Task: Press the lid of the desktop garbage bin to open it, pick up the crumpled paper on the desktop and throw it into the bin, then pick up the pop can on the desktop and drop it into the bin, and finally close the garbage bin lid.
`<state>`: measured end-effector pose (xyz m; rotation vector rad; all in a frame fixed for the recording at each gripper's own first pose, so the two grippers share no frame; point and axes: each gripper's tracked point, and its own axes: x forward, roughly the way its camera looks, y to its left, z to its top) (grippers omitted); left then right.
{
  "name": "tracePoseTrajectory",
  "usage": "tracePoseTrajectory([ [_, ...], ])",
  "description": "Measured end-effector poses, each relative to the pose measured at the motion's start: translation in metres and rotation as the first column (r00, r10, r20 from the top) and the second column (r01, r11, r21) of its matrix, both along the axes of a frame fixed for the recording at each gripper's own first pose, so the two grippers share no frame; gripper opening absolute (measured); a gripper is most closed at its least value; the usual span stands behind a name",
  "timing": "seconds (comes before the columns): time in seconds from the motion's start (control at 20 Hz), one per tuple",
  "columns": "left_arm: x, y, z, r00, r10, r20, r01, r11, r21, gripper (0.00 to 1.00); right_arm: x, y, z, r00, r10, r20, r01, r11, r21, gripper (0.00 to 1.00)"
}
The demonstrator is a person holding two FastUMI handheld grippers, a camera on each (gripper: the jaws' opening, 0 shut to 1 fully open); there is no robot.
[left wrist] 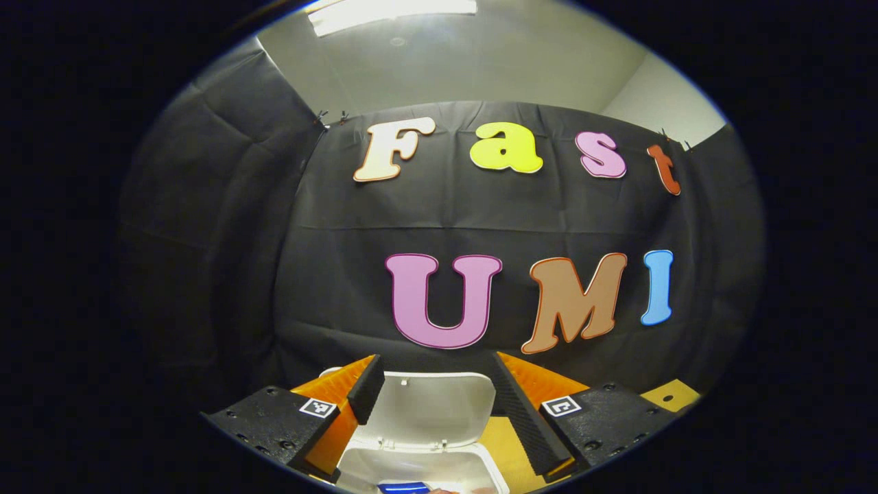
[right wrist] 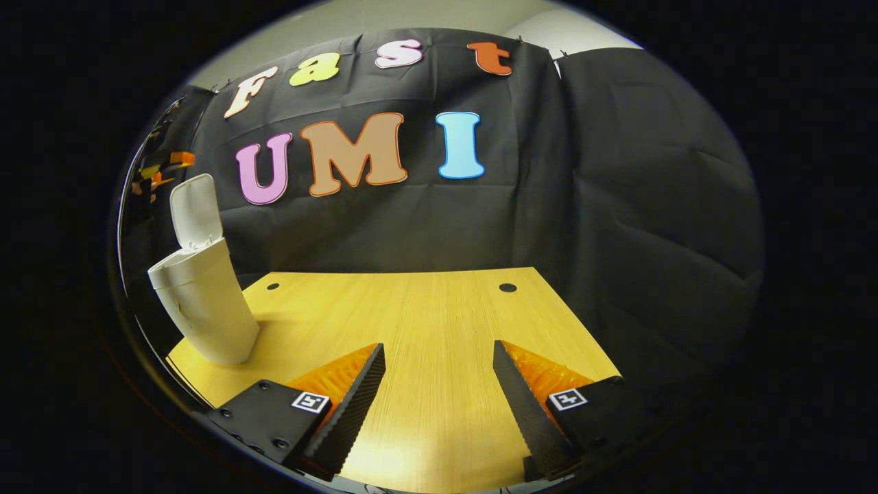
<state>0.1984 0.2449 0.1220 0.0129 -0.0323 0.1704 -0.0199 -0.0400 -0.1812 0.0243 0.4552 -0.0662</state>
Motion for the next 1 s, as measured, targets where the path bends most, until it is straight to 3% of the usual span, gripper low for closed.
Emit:
tracePoseTrajectory([
  [0.5, 0.067, 0.037, -0.037, 0.978, 0.061, -0.199, -0.071, 0.996, -0.045, 0.93, -0.022, -0.03, -0.029, 0.992, -0.095, -0.085, 0.097, 0.995, 0.022, 1.0],
  [0.65, 0.053, 0.03, -0.038, 0.979, 0.05, -0.2, -0.06, 0.997, -0.046, 0.96, -0.021, -0.029, -0.025, 0.993, -0.08, -0.085, 0.084, 0.995, 0.045, 1.0],
  [1.0, -0.003, 0.012, -0.052, 0.983, 0.024, -0.184, -0.034, 0.998, -0.052, 0.94, -0.012, -0.024, -0.02, 0.998, 0.006, -0.056, -0.002, 0.997, 0.074, 1.0],
])
